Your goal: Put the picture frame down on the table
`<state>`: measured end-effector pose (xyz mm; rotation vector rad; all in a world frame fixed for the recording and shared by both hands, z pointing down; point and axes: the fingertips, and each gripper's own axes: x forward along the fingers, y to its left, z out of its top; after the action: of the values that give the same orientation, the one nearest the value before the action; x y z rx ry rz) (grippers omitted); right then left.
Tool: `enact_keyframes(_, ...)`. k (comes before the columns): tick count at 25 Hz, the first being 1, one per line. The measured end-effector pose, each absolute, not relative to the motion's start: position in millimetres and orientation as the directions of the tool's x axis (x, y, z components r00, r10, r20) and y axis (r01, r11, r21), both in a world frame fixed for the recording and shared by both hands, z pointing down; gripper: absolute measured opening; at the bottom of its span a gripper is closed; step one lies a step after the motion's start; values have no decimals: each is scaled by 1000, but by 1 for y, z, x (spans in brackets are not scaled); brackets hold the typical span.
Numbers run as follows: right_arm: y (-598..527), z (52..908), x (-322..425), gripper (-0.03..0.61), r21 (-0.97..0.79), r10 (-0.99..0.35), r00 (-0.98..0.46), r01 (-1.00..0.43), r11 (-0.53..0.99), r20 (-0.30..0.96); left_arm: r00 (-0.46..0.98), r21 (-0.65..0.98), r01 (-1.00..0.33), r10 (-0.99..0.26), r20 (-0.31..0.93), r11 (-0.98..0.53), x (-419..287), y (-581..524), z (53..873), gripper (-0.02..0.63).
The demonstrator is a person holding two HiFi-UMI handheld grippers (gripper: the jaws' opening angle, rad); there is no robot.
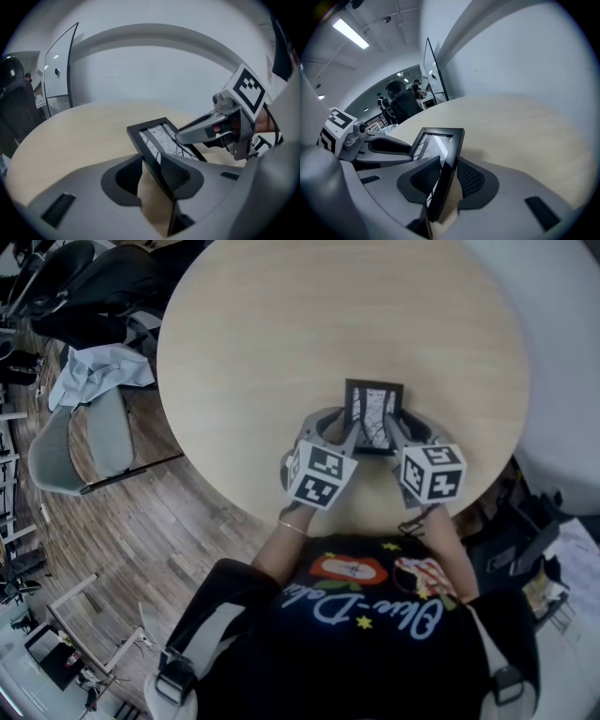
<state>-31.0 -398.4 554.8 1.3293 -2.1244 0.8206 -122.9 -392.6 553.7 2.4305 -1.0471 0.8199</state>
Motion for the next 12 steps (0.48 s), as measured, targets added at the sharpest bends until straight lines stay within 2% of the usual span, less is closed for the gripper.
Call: enact_keyframes(12, -402, 565, -28, 91, -151, -619, -316, -941, 304, 719, 546, 105, -755, -532, 647, -647, -119, -397, 564, 121)
